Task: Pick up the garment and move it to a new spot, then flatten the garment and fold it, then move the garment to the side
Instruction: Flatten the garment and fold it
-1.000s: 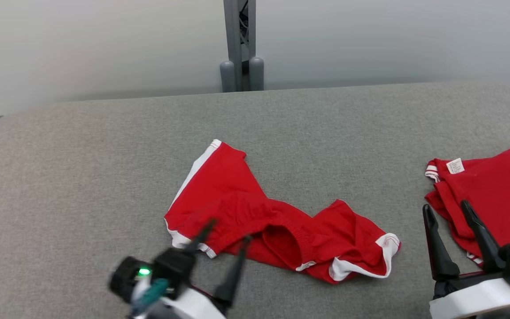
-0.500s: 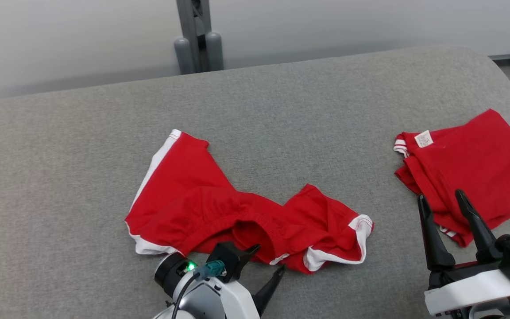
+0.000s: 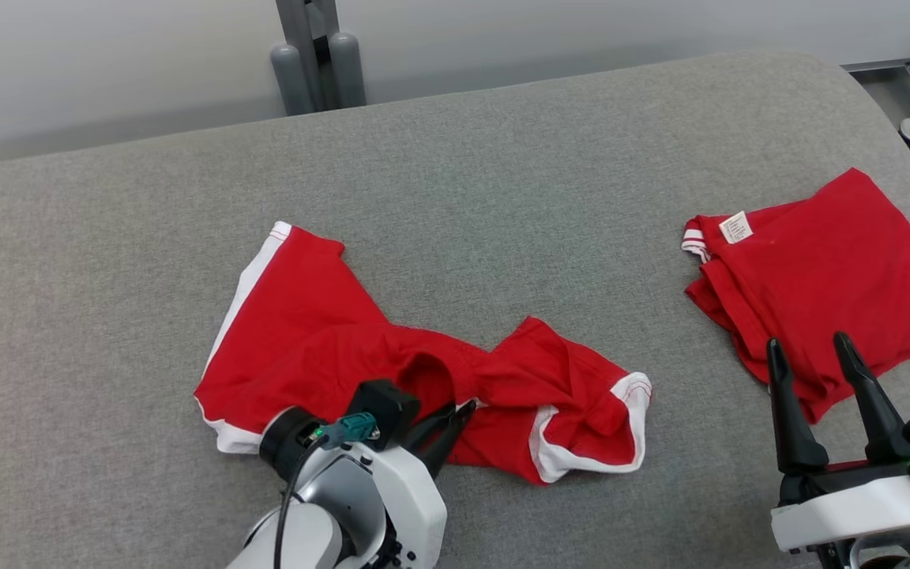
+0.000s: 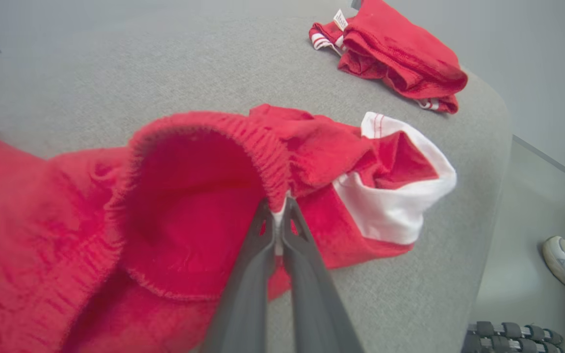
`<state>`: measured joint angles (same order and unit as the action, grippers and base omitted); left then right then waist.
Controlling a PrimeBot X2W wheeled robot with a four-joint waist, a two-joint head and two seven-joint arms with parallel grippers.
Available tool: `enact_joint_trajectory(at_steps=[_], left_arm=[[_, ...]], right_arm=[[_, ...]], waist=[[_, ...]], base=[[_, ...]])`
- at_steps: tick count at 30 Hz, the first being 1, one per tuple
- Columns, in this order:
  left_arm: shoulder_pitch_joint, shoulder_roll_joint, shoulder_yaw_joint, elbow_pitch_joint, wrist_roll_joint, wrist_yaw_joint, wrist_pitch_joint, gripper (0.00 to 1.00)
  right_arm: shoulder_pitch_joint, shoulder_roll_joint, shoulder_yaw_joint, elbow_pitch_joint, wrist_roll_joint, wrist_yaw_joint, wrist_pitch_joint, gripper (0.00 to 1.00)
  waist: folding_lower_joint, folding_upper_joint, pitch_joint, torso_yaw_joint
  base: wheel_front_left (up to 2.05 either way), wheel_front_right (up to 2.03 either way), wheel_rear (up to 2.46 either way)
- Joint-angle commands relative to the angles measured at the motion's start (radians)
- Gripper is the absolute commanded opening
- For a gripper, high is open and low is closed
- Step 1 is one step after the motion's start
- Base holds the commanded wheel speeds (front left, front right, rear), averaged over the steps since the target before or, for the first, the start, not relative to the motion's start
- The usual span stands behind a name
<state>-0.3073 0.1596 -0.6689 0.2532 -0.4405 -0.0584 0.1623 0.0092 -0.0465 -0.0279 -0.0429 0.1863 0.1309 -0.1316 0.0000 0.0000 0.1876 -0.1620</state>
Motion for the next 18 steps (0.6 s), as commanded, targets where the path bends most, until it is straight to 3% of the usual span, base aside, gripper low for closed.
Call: enact_joint_trajectory(at_steps=[1, 8, 18], left_arm=[[-0.016, 0.012, 0.012, -0.013, -0.003, 0.008, -0.009, 0.00], [0.028, 0.095, 0.083, -0.151, -0.042, 0.054, 0.053, 0.00], [0.188, 0.271, 0.148, -0.376, -0.124, 0.115, 0.255, 0.00]], right_arm=[[-0.005, -0.005, -0.006, 0.003, 0.006, 0.000, -0.006, 1.00], [-0.016, -0.005, -0.014, 0.005, -0.004, 0.000, 0.000, 1.00], [-0.021, -0.005, -0.016, -0.002, -0.020, 0.000, 0.016, 1.00]], waist=[[0.0000, 0.0000, 0.001, 0.009], [0.0000, 0.0000, 0.004, 0.066], [0.0000, 0.0000, 0.005, 0.126]], base=[[0.00, 0.00, 0.00], [0.00, 0.00, 0.00], [0.00, 0.00, 0.00]])
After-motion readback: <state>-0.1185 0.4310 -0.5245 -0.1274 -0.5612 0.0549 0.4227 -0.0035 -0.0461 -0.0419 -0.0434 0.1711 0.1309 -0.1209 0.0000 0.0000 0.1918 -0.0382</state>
